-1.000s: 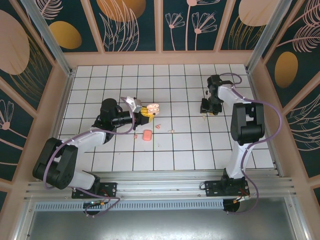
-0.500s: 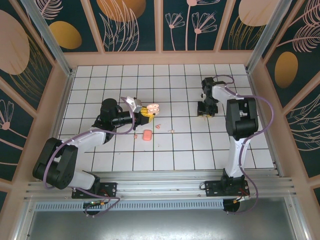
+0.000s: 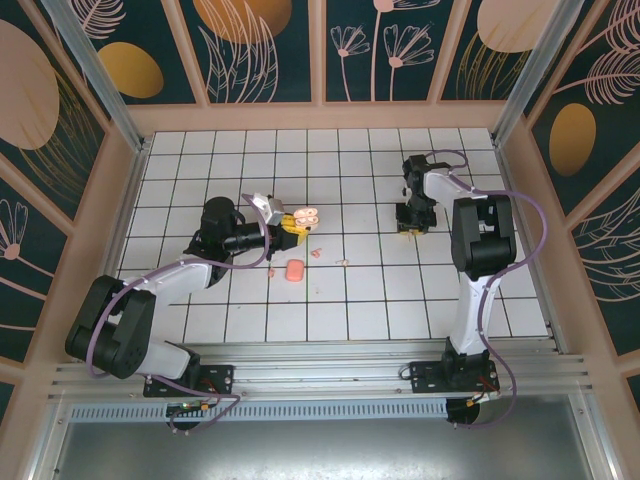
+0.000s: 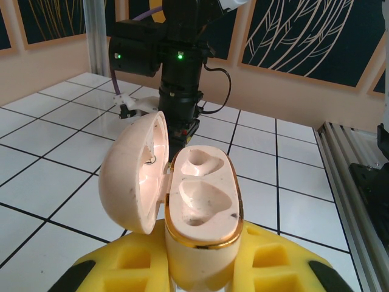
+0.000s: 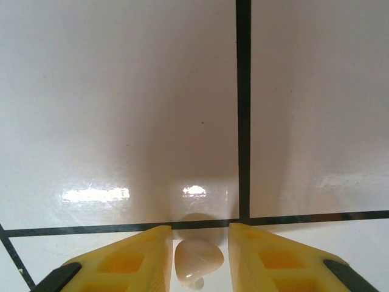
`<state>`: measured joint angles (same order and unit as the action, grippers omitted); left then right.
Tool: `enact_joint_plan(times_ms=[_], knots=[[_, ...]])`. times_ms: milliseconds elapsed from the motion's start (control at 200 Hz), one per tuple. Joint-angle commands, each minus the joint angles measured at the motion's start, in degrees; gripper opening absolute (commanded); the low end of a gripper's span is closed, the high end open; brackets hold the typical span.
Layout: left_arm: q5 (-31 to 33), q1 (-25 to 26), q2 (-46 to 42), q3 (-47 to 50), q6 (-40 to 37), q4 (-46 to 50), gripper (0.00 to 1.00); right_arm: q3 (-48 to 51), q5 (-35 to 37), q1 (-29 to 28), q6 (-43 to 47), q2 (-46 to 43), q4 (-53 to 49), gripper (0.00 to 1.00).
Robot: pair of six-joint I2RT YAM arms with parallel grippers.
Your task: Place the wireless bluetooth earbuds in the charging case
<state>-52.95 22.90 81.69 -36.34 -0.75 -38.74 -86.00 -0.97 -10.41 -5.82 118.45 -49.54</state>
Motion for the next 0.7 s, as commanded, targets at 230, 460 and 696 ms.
enact_joint_plan(times_ms=[230,460,696], knots=[[0.2,0.2,-0.4,-0.9,-0.2,-0.1,0.15,1.8,1.5,-0.3,0.6,0.5,0.0,0.30],[0.3,0.2,-0.6,-0.8,-0.3,0.0,0.15,3.3,0.8,-0.3,0.2,-1.6,1.5,0.26],[1.5,0.2,-0.7,-0.4,0.6,-2.8,0.15,6.3,-4.5,-0.5,-3.8,-9.8,7.0,0.25]])
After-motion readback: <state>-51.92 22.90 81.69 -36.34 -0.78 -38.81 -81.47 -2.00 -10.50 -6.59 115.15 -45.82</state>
